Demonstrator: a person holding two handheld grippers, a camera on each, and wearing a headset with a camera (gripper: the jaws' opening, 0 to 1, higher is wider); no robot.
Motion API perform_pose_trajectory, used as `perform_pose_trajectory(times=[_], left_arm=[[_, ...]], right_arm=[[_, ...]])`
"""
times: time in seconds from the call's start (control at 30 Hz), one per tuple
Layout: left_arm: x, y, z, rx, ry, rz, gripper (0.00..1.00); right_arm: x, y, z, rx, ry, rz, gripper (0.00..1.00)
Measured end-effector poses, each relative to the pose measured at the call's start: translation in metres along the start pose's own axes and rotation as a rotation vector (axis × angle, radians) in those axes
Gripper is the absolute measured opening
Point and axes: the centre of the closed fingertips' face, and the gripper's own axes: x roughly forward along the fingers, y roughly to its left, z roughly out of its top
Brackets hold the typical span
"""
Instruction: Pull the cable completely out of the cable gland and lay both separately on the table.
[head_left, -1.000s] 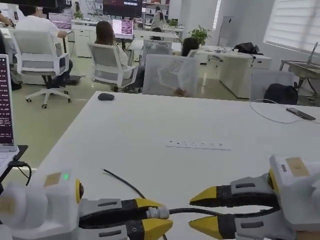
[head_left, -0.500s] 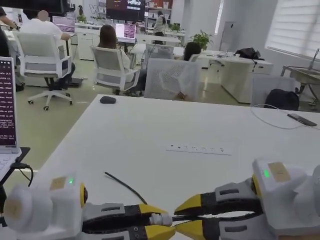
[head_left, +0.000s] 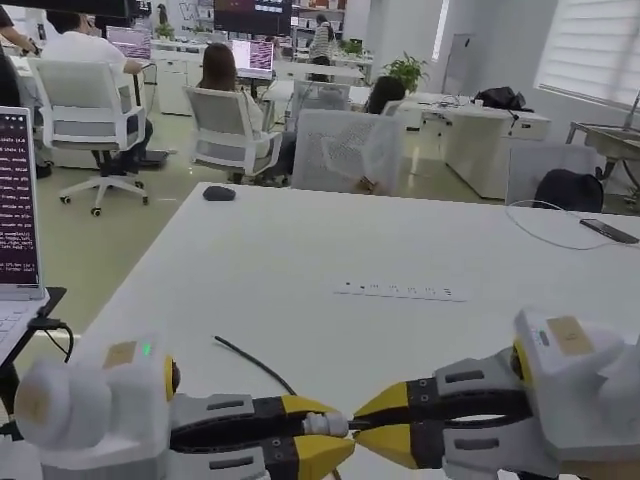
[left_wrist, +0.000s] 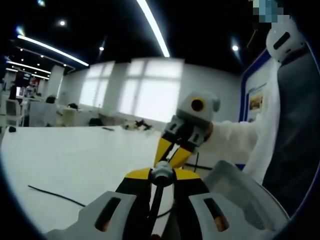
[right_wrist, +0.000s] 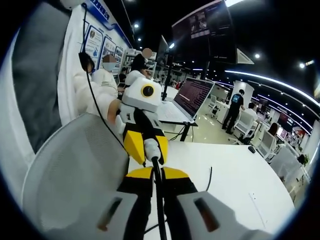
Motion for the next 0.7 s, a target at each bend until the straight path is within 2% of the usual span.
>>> perform_pose_trajectory(times=[0.33,0.7], left_arm=[[-0.001,0.004,-0.002,-0.004,0.011,0.015,0.17],[-0.005,0.01,0.002,-0.018,-0.013,0.043,0.17]], right_arm=[[-0.013,-0.005,-0.016,0.033,-0.002,-0.025,0.04],[-0.038,-0.012,-0.052,0.125,0.041,-0.094,0.05]])
